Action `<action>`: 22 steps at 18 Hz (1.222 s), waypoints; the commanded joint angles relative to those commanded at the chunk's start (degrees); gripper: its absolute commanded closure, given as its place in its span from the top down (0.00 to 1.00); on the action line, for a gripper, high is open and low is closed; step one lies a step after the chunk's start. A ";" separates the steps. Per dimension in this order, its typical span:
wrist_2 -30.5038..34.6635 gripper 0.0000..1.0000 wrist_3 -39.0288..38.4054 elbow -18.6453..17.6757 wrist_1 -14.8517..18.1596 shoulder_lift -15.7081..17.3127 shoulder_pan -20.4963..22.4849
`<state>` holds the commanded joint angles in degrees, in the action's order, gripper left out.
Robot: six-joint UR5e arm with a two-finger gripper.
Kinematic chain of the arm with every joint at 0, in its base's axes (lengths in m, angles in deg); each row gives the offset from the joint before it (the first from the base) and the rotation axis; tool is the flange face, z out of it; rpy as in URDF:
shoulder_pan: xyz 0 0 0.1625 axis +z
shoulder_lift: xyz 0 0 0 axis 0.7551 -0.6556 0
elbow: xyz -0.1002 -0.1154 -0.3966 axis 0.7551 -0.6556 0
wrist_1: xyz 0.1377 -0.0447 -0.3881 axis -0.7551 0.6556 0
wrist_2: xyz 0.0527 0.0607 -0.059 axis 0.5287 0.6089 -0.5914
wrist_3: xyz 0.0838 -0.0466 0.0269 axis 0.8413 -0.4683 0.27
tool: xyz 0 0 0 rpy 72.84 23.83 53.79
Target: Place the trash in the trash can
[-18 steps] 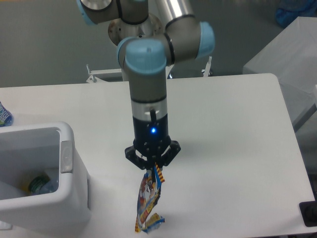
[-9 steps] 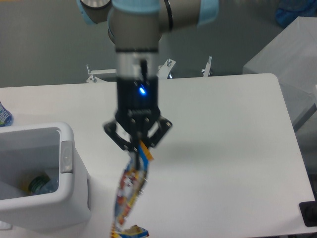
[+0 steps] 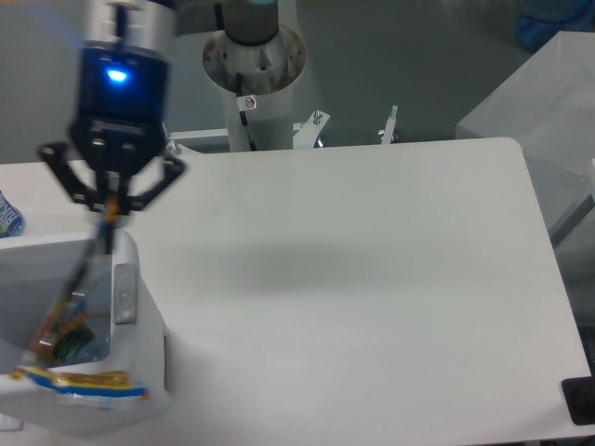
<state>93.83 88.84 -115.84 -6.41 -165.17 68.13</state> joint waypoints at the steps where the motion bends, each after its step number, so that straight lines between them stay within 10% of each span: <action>1: -0.09 0.02 3.34 -1.05 0.00 0.09 -0.62; 10: 0.70 0.08 18.13 -8.88 0.00 -0.26 -1.68; 13: 0.97 0.35 18.22 -8.01 0.00 -0.44 -1.68; 15: 1.40 1.00 18.05 -7.14 0.00 -0.44 -1.68; 22: 9.58 1.00 16.82 -4.32 0.00 -0.35 2.96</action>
<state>103.41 105.66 -120.16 -6.41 -165.52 71.09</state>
